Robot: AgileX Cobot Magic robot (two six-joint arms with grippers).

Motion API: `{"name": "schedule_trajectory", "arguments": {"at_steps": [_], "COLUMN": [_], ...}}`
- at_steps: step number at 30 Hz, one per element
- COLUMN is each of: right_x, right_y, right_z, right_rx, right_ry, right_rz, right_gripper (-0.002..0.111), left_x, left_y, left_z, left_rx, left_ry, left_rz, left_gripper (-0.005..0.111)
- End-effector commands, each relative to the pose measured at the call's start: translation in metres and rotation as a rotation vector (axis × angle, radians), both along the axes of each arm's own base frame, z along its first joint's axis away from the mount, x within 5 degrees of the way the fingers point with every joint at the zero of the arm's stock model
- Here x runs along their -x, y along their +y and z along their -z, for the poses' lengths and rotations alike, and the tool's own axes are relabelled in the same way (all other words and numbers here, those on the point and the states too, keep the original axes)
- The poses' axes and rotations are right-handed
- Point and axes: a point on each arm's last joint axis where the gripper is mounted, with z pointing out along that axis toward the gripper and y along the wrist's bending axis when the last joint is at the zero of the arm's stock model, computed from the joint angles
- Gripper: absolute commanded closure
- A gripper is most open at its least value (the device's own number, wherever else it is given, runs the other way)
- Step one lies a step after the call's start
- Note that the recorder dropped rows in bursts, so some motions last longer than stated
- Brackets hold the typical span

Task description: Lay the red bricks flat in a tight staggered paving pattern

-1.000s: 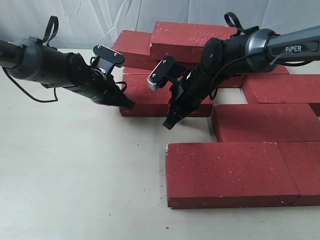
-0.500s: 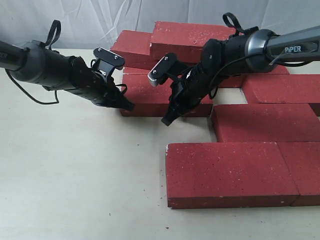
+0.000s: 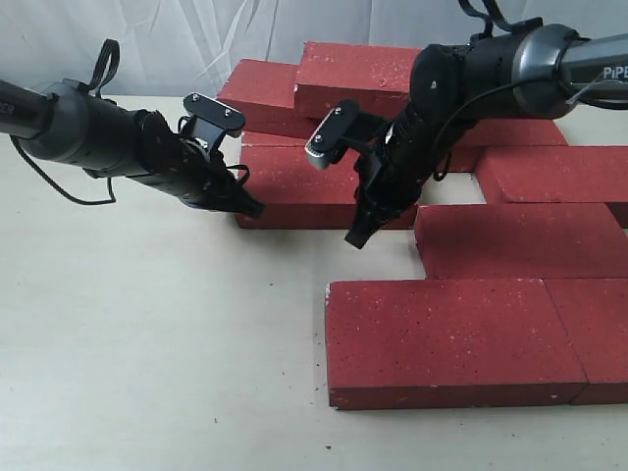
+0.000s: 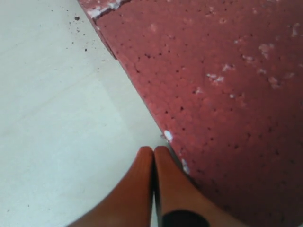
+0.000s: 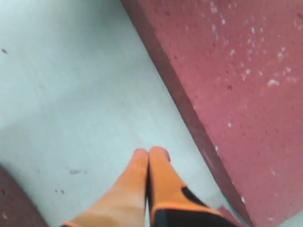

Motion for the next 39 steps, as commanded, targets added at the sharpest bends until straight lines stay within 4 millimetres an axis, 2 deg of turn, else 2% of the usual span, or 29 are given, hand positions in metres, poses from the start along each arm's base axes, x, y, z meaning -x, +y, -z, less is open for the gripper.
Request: {"name": "schedule_trajectory", "arguments": {"at_steps": [1,5,12,16,23,31,35,39], "right_x": [-0.018,-0.032,-0.037,-0.037,-0.033,-0.029,-0.030,-0.027], "right_y": [-0.024,-0.033,-0.033,-0.036,-0.037,-0.038,-0.037,-0.034], "right_z": [0.011,0.028,0.026,0.023,0.006,0.011,0.026,0.018], "right_rx": [0.015,-0.001,-0.026,-0.005,-0.016,0.001,0.021,0.016], "right_ry": [-0.022,-0.071,-0.121,-0.126,-0.124,-0.069,-0.040,-0.047], "right_rz": [0.091,0.150,0.200,0.226,0.246,0.245,0.242,0.231], "right_gripper": [0.109,0.109,0.109,0.109,0.109,0.109,0.109,0.109], "left_x": [0.000,0.000,0.000,0.000,0.000,0.000,0.000,0.000], "left_y": [-0.002,-0.002,-0.002,-0.002,-0.002,-0.002,-0.002,-0.002], "left_z": [-0.001,-0.001,-0.001,-0.001,-0.001,-0.001,-0.001,-0.001], "left_rx": [0.008,0.008,0.009,0.009,0.009,0.009,0.009,0.009], "left_ry": [-0.004,-0.004,-0.003,-0.003,-0.003,-0.001,0.001,0.001], "left_rz": [-0.004,-0.004,-0.006,-0.006,-0.006,-0.005,-0.005,-0.005], "left_gripper": [0.107,0.107,0.107,0.107,0.107,0.107,0.107,0.107]}}
